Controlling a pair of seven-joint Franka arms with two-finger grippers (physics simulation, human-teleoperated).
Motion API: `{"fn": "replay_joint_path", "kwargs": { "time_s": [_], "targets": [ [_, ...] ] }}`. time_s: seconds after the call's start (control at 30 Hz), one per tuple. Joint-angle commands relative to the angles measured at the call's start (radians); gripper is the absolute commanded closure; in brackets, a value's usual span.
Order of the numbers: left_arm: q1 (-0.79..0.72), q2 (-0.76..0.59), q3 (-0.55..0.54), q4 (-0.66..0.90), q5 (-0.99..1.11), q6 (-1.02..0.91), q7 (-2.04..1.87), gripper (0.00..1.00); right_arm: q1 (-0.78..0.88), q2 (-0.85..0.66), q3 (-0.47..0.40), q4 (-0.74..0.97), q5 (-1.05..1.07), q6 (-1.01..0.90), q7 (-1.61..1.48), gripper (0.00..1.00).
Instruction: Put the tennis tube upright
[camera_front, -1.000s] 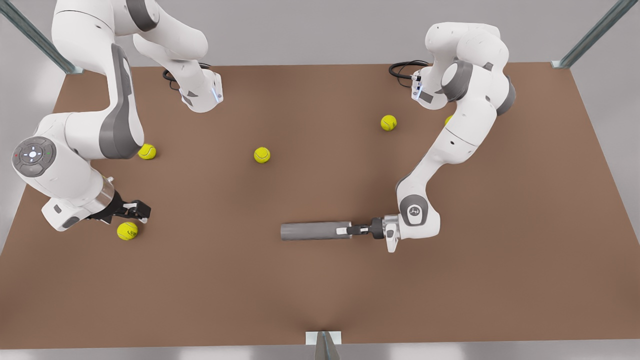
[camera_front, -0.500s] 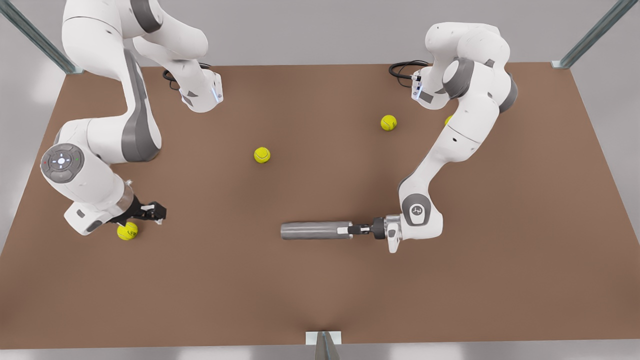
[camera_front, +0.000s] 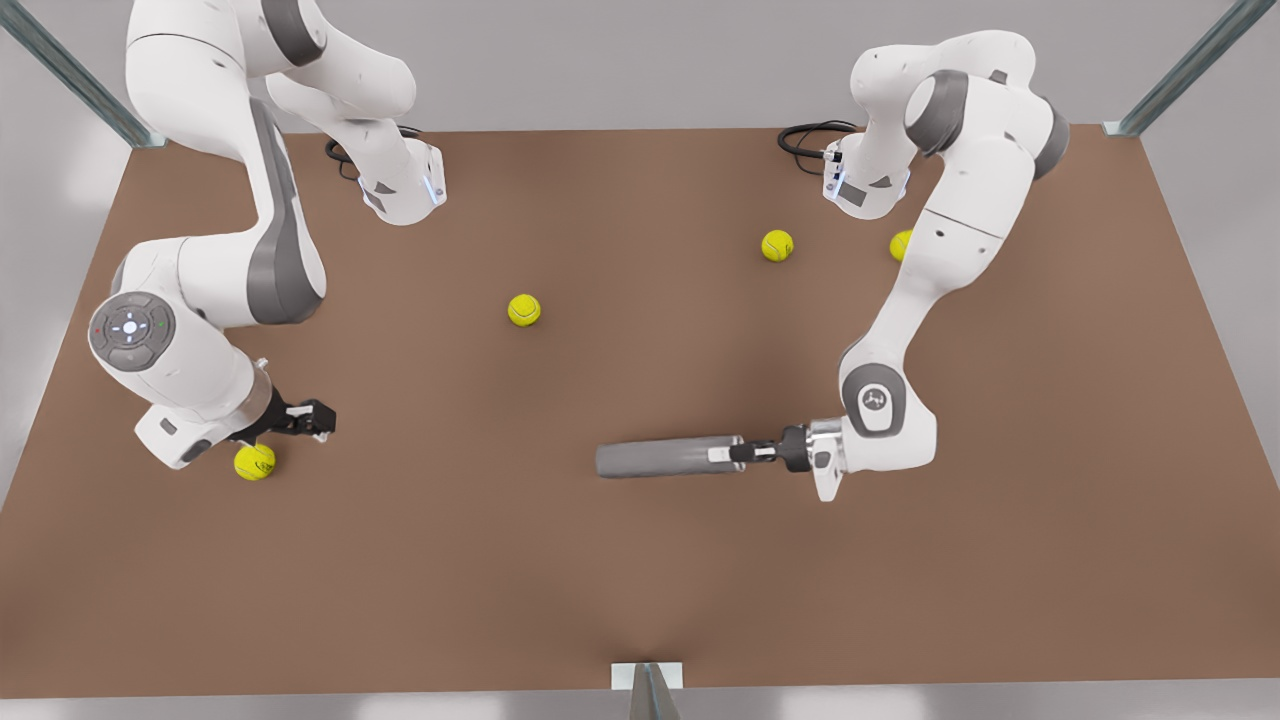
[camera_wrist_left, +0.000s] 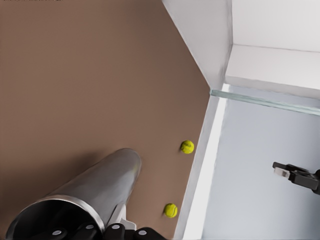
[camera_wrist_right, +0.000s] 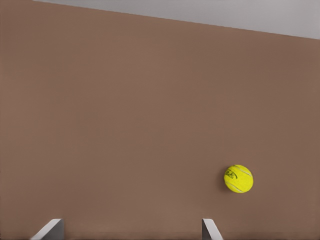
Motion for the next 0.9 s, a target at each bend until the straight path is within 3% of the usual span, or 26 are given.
{"fn": "replay_joint_path", "kwargs": {
  "time_s": [0.0,0.27,0.37,0.5,0.87],
  "targets": [
    [0.002,-0.005,0.000,0.002,0.073,-0.002,-0.013,0.79,-0.003,0.000,0.000,0.001,0.000,0.000,0.000,0.00],
    [0.002,-0.077,0.026,0.006,0.228,-0.003,-0.211,0.79,-0.006,0.000,-0.005,0.004,-0.002,0.000,0.000,0.00],
    [0.002,-0.106,0.101,0.008,0.238,-0.083,-0.231,0.79,-0.007,0.000,-0.006,0.005,-0.002,0.000,-0.002,0.00],
    [0.002,-0.124,0.189,0.115,0.429,-0.305,-0.371,0.79,-0.007,0.000,-0.008,0.005,-0.002,0.000,0.000,0.00],
    [0.003,-0.143,0.210,0.219,0.706,-0.394,-0.590,0.79,-0.011,-0.002,-0.009,0.005,-0.002,0.000,0.000,0.00]
  ]
}}
